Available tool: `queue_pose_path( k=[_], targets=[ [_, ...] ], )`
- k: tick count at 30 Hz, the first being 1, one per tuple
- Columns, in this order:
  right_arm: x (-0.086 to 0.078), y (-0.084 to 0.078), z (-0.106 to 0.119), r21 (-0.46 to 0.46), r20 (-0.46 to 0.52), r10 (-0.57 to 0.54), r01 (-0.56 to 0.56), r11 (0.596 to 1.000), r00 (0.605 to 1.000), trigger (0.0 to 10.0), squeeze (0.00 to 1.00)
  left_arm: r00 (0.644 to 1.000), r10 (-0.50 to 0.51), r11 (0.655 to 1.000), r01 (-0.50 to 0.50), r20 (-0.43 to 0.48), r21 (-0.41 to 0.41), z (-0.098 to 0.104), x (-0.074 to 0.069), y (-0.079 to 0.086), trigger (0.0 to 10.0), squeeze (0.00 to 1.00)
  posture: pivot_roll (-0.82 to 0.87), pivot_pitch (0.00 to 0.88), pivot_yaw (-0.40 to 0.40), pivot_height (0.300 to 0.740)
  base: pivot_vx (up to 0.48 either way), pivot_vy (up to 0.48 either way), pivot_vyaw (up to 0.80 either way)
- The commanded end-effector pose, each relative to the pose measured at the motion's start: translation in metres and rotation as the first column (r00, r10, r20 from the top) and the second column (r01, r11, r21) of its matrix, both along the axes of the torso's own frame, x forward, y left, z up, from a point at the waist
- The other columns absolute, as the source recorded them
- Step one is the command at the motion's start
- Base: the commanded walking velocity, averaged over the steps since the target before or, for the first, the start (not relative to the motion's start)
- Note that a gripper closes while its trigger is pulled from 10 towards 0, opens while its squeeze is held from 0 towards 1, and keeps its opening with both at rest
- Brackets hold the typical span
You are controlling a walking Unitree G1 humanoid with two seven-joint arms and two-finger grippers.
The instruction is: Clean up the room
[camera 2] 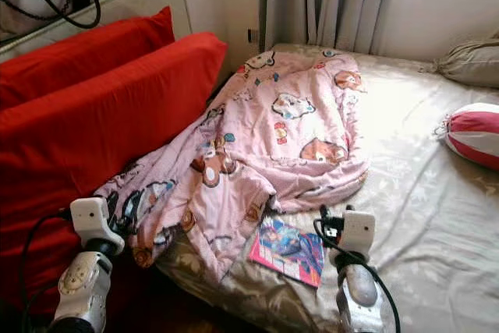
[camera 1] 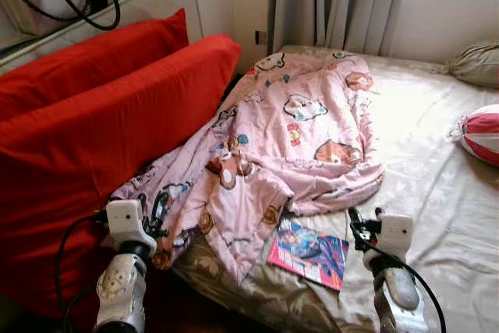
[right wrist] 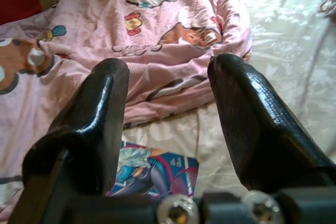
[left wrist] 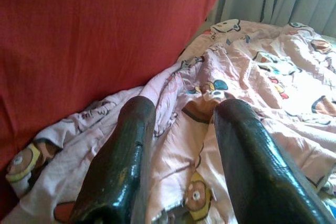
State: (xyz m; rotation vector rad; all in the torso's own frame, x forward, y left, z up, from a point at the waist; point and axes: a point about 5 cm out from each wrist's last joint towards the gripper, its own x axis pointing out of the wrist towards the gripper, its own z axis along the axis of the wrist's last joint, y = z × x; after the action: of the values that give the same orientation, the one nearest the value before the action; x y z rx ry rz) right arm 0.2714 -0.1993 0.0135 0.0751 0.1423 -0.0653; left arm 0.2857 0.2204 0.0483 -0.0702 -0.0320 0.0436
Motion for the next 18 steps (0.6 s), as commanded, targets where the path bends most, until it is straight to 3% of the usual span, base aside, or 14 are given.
queue_pose_path(
  k=[1,6,8,18],
  targets=[
    [0.0014,0.0004,0.0033,0.007,0.016,0.000,0.000,1.000,1.000,10.0,0.00,1.000,0.000,1.000,0.000,-0.008,-0.009,0.0001,0.0013,-0.0023,10.0,0.00,0.01,0.000,0.029,0.672,0.000,0.000,0.00],
    [0.0000,0.0030,0.0009,-0.003,-0.005,0.015,-0.015,1.000,1.000,10.0,0.00,1.000,-0.006,1.000,0.006,-0.006,-0.011,0.0007,0.0023,-0.0046,10.0,0.00,0.01,0.000,0.029,0.672,0.000,0.000,0.00],
    [-0.0020,0.0026,-0.0028,-0.005,-0.029,0.012,-0.012,1.000,0.999,10.0,0.00,1.000,-0.009,1.000,0.009,-0.004,-0.012,0.0015,0.0026,-0.0050,10.0,0.00,0.01,0.000,0.029,0.653,0.000,0.000,0.00],
    [-0.0030,0.0068,-0.0012,0.009,-0.007,0.028,-0.028,1.000,1.000,10.0,0.00,1.000,-0.015,1.000,0.015,-0.015,-0.009,0.0005,0.0028,-0.0063,10.0,0.00,0.02,0.014,0.028,0.648,0.000,0.000,0.00]
  ],
)
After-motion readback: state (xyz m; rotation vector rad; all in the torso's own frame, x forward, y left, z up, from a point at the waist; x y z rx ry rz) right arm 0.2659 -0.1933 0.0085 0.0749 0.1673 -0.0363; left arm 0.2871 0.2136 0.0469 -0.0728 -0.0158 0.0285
